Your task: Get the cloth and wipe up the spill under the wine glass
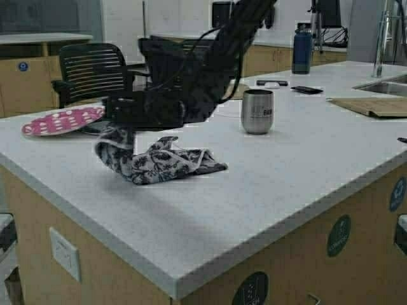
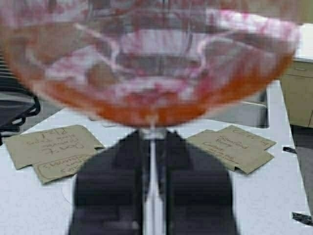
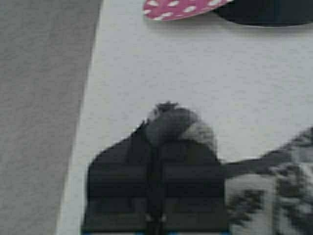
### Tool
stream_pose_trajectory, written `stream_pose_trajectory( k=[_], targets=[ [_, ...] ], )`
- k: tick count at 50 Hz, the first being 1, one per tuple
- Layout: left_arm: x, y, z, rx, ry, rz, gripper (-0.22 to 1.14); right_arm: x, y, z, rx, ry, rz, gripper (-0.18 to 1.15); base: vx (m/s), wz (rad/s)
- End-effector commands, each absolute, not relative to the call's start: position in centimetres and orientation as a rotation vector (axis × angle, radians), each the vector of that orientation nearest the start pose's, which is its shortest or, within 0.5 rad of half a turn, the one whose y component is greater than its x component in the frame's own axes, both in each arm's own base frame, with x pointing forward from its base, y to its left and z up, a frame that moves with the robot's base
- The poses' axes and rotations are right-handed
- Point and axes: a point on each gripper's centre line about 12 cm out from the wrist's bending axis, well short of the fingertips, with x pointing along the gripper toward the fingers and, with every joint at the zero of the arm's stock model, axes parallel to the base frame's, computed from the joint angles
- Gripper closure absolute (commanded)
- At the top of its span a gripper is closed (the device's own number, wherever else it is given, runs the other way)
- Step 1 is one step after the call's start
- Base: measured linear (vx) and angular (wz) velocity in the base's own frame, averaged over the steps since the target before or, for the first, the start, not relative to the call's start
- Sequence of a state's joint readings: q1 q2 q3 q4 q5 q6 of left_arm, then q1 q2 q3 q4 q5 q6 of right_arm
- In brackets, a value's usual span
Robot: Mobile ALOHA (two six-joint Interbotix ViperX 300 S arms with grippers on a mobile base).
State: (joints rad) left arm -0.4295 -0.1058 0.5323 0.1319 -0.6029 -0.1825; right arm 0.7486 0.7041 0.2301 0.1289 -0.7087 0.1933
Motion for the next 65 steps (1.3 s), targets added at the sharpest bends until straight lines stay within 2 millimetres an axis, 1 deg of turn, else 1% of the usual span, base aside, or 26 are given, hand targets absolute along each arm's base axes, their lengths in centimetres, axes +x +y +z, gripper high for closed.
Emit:
stream_pose_trajectory(
  k=[1, 5, 9, 12, 19, 28, 35, 44, 53, 59, 65],
  targets=[
    [38.1, -18.6, 32.8, -0.118, -0.185, -0.519, 0.62, 42.0, 29.9, 7.4, 0.213, 0.260, 0.514, 0.80, 0.00, 0.00],
    [38.7, -18.9, 31.3, -0.118, -0.164, -0.521, 0.62, 42.4, 26.7, 6.6, 0.207, 0.279, 0.452, 0.80, 0.00, 0.00],
    [39.2, -19.2, 29.5, -0.116, -0.142, -0.524, 0.62, 42.6, 24.3, 5.8, 0.199, 0.300, 0.407, 0.80, 0.00, 0.00],
    [39.5, -19.4, 28.0, -0.116, -0.124, -0.526, 0.62, 42.4, 23.2, 5.2, 0.195, 0.317, 0.385, 0.80, 0.00, 0.00],
    [40.2, -19.8, 24.4, -0.114, -0.086, -0.533, 0.62, 41.9, 21.8, 4.2, 0.184, 0.348, 0.360, 0.80, 0.00, 0.00],
    [41.2, -20.4, 19.4, -0.117, -0.050, -0.541, 0.62, 41.9, 20.8, 3.7, 0.181, 0.362, 0.339, 0.80, 0.00, 0.00],
    [41.7, -20.7, 15.9, -0.117, -0.019, -0.548, 0.62, 41.8, 20.7, 3.6, 0.179, 0.364, 0.337, 0.80, 0.00, 0.00],
    [42.7, -21.1, 12.7, -0.105, -0.001, -0.549, 0.62, 41.7, 20.4, 3.4, 0.178, 0.371, 0.331, 0.80, 0.00, 0.00],
    [43.7, -21.7, 9.4, -0.099, -0.046, -0.561, 0.62, 41.4, 20.2, 3.2, 0.175, 0.381, 0.330, 0.80, 0.00, 0.00],
    [44.1, -22.1, 7.4, -0.109, -0.071, -0.568, 0.62, 41.3, 20.2, 3.0, 0.173, 0.386, 0.329, 0.80, 0.00, 0.00],
    [44.3, -22.1, 5.0, -0.102, -0.057, -0.567, 0.62, 41.3, 20.2, 3.1, 0.173, 0.384, 0.330, 0.80, 0.00, 0.00]
  ],
)
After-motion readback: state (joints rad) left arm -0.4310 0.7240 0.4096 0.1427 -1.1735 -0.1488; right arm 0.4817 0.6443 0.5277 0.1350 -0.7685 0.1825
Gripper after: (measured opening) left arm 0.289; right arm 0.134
